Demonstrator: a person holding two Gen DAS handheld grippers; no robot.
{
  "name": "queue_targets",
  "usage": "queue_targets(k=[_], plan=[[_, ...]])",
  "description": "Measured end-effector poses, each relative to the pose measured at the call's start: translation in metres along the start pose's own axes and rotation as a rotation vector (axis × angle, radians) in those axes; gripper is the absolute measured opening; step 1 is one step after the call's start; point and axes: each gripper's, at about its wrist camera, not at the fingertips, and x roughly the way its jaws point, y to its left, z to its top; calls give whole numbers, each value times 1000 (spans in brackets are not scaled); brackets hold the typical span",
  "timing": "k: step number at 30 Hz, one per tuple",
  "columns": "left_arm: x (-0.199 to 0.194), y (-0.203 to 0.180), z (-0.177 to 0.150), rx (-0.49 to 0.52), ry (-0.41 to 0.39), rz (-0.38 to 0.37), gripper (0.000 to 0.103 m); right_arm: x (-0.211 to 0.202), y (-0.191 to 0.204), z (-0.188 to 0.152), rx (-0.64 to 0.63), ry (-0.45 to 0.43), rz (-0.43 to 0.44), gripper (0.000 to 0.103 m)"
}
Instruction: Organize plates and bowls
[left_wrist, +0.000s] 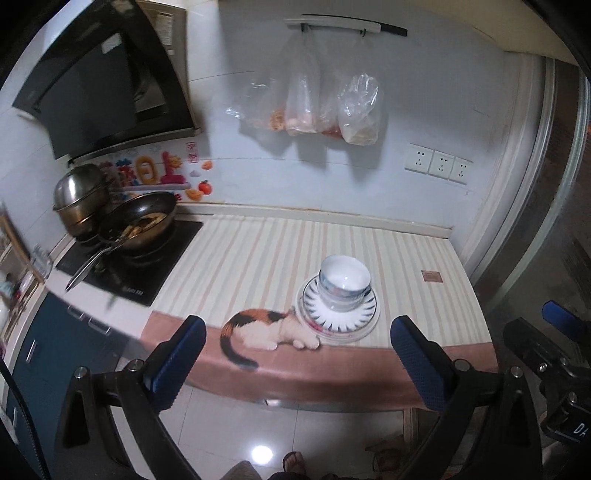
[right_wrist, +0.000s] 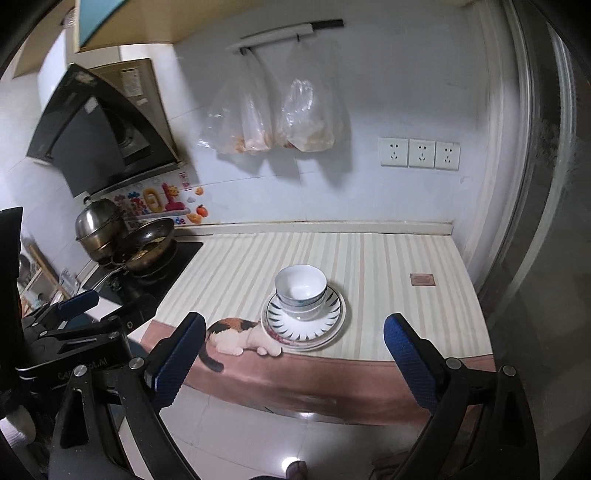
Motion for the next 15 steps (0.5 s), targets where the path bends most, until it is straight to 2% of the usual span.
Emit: queue_targets(k=[7,15], plan=[[-38,-1,-31,32,-4,13,102,-39,8,-28,-28,-2,-3,99],[-60,9,-47,27,-27,8,102,-68,15,-47,-36,-22,-14,99]])
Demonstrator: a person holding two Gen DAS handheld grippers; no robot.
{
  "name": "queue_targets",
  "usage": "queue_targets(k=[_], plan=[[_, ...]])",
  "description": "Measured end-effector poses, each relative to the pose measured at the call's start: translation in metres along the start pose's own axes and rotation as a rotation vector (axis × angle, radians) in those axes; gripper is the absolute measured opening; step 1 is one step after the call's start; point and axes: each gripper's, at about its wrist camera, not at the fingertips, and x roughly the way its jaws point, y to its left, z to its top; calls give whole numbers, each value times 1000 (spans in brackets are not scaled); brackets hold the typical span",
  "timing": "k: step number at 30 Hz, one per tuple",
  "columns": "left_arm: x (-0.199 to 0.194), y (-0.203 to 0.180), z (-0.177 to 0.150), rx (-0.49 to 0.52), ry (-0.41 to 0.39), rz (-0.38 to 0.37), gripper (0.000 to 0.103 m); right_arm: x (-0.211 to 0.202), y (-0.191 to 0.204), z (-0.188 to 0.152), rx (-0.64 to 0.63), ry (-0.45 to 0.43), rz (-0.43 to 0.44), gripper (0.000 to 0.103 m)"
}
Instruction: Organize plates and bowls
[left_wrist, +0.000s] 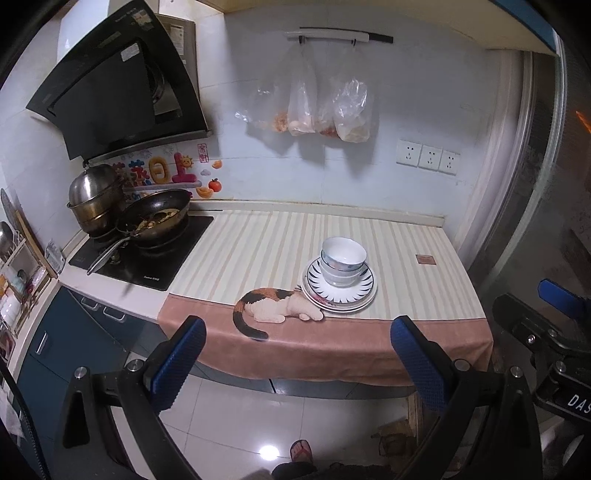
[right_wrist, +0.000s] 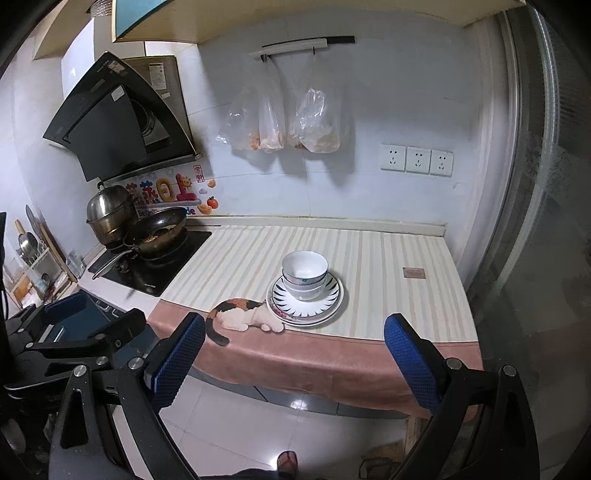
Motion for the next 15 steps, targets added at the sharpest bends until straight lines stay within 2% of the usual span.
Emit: queue_targets(k=[15], plan=[[-18,16,-8,-38,-32,0,102,-7,3,-1,-21,1,-6,100]])
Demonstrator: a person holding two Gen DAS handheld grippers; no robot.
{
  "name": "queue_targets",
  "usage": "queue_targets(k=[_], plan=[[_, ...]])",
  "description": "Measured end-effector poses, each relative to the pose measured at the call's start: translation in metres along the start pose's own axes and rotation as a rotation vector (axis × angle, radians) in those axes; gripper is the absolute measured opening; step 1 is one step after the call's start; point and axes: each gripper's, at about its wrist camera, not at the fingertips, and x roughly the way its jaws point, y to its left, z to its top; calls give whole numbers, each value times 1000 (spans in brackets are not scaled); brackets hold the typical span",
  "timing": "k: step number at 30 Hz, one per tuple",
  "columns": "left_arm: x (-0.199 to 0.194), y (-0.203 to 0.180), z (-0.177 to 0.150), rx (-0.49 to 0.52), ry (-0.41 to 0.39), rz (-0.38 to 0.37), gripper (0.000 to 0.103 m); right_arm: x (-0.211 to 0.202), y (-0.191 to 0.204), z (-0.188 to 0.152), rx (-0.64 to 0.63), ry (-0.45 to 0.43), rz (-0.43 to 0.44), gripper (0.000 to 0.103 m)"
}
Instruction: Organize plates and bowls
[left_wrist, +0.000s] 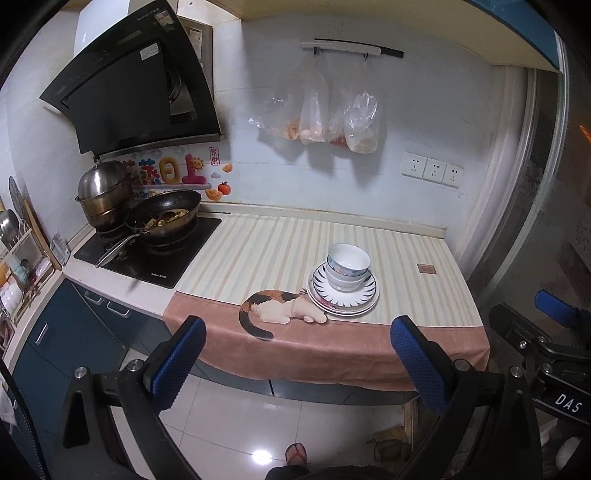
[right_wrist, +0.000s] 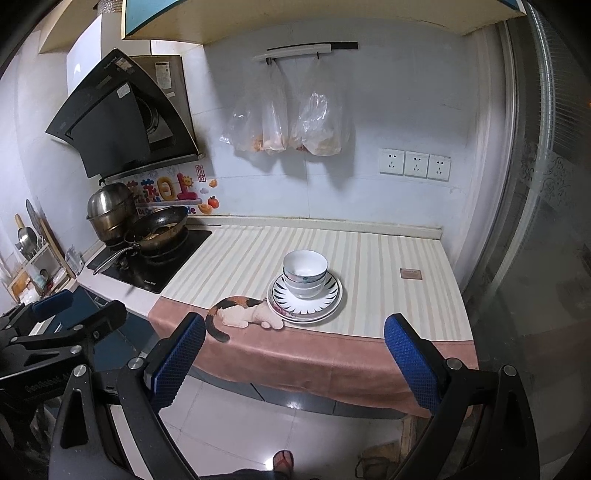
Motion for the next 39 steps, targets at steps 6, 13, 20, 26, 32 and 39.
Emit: queue_targets(k=[6,13,20,26,32,39], plan=[[-3,0,0,3,-8,4,102,1,-1,0,-1,-3,0,100],[-4,0,0,8,-10,7,102,3,-3,-1,0,-3,-2,100],[-6,2,1,6,-16,11,102,5,-2,-1,3,7,-3,100],[-10,4,0,-3,-22,22,102,4,5,-3,5,-5,-5,100],[-11,5,-1,-7,-24,29,102,3,11,-4,3,-8,-2,100],[-12,8,-1,-9,-25,28,102,3,13,-3,3,-6,-2,100]])
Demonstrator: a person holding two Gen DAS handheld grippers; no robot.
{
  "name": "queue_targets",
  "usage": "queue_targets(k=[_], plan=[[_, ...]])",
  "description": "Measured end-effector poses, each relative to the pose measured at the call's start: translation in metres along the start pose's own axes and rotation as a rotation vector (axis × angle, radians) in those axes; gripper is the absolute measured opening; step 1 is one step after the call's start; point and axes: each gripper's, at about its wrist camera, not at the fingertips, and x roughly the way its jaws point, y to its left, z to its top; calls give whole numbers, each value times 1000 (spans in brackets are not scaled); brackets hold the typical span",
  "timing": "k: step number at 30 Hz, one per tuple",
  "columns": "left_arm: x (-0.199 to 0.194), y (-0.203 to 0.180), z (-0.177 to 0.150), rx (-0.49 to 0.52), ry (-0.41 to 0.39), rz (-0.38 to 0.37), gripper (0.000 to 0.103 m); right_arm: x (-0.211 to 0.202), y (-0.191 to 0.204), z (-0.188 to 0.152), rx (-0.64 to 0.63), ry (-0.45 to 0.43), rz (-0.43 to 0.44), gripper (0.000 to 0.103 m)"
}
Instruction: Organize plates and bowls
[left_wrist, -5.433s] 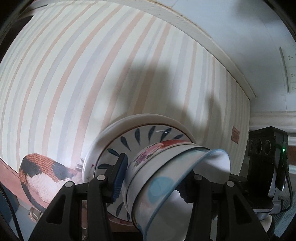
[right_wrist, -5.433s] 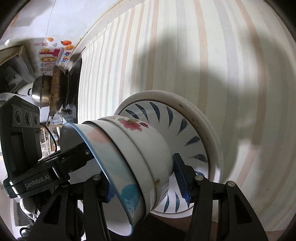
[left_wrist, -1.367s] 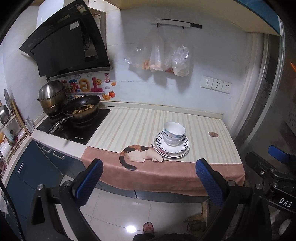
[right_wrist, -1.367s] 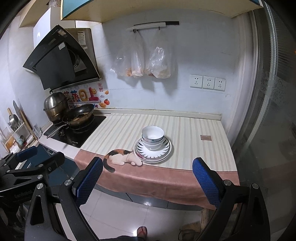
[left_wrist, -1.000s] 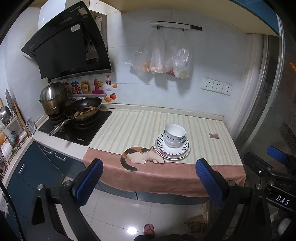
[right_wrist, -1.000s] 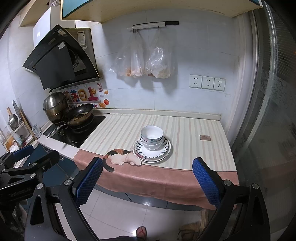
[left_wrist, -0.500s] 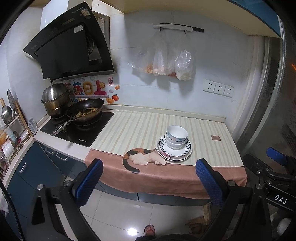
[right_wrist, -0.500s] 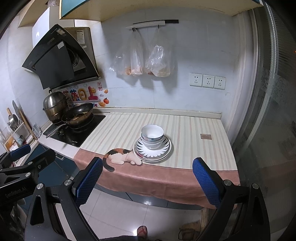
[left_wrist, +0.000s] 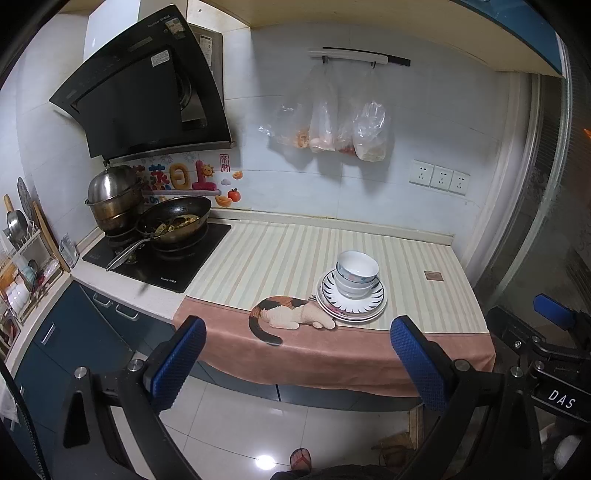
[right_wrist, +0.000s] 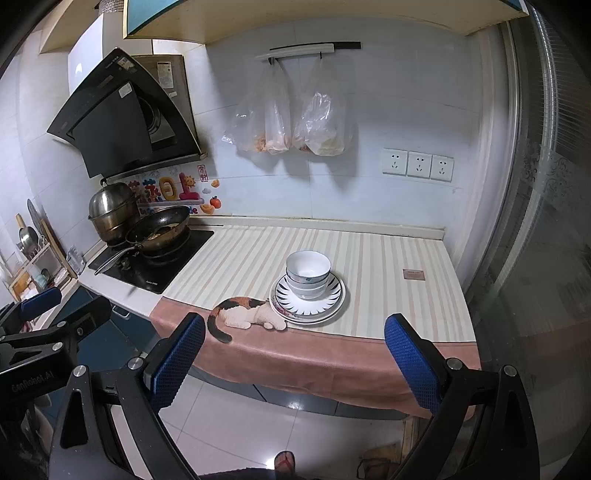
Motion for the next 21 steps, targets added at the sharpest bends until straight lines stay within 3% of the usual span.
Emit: queue_targets(k=[21], plan=[[2,-1,1,5,5,-4,102,-1,-6,-1,5,-4,-6,100]])
